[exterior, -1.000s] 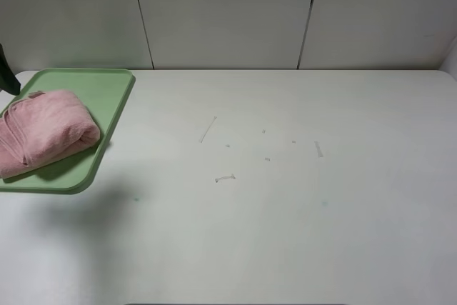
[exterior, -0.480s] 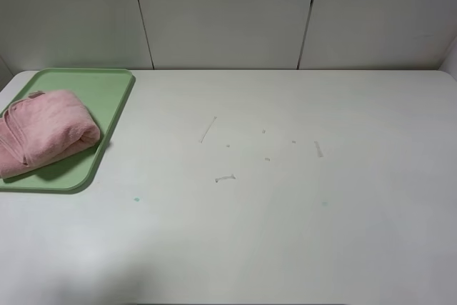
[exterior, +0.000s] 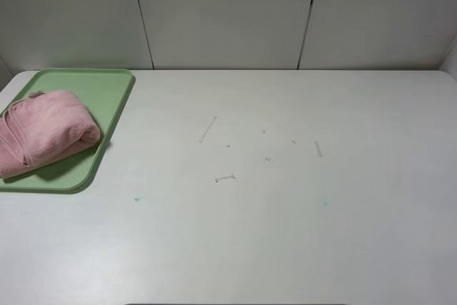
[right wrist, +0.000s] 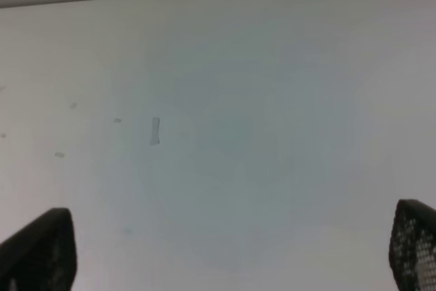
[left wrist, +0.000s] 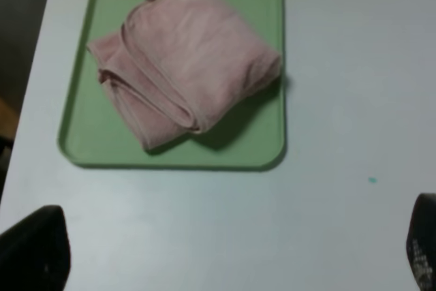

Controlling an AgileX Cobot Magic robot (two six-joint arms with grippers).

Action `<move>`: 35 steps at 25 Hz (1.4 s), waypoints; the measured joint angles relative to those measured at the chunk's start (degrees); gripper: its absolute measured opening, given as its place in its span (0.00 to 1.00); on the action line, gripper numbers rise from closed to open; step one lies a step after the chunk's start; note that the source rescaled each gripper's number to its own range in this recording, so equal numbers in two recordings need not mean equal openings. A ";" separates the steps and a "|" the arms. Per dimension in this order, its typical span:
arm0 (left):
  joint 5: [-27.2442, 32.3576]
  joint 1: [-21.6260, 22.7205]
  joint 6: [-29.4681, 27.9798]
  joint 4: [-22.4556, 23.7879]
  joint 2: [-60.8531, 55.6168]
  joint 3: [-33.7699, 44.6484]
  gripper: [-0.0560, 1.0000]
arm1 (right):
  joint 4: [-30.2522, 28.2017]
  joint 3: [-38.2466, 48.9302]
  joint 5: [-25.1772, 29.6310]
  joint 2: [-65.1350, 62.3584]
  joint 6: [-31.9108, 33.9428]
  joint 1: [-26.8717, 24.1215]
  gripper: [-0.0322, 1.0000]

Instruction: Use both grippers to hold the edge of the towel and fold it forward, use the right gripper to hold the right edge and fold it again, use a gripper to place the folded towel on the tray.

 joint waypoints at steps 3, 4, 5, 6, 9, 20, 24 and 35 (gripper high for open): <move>0.00 0.00 0.35 -2.79 -4.60 3.70 1.00 | 0.00 0.00 0.00 0.00 0.00 0.00 1.00; 0.00 -0.05 0.41 -3.73 -5.96 5.29 1.00 | 0.00 0.00 0.00 0.00 0.00 0.00 1.00; 0.00 -0.29 0.41 -4.34 -7.03 7.01 1.00 | 0.00 0.00 0.00 0.00 0.00 0.00 1.00; 0.00 -0.65 0.45 -4.95 -8.33 8.72 1.00 | 0.00 0.00 0.00 0.00 0.00 0.00 1.00; 0.00 -3.39 0.45 -6.11 -12.03 13.34 1.00 | 0.00 0.00 0.00 0.00 0.00 0.00 1.00; -5.98 -9.61 1.10 -5.34 -23.03 23.32 1.00 | 0.00 0.00 0.00 0.00 0.00 0.00 1.00; -6.81 -9.80 1.68 -5.40 -23.23 23.45 1.00 | 0.42 0.00 0.00 0.00 0.00 0.00 1.00; -6.87 -9.80 1.81 -5.40 -23.28 23.45 1.00 | 0.42 0.00 0.00 0.00 0.00 0.00 1.00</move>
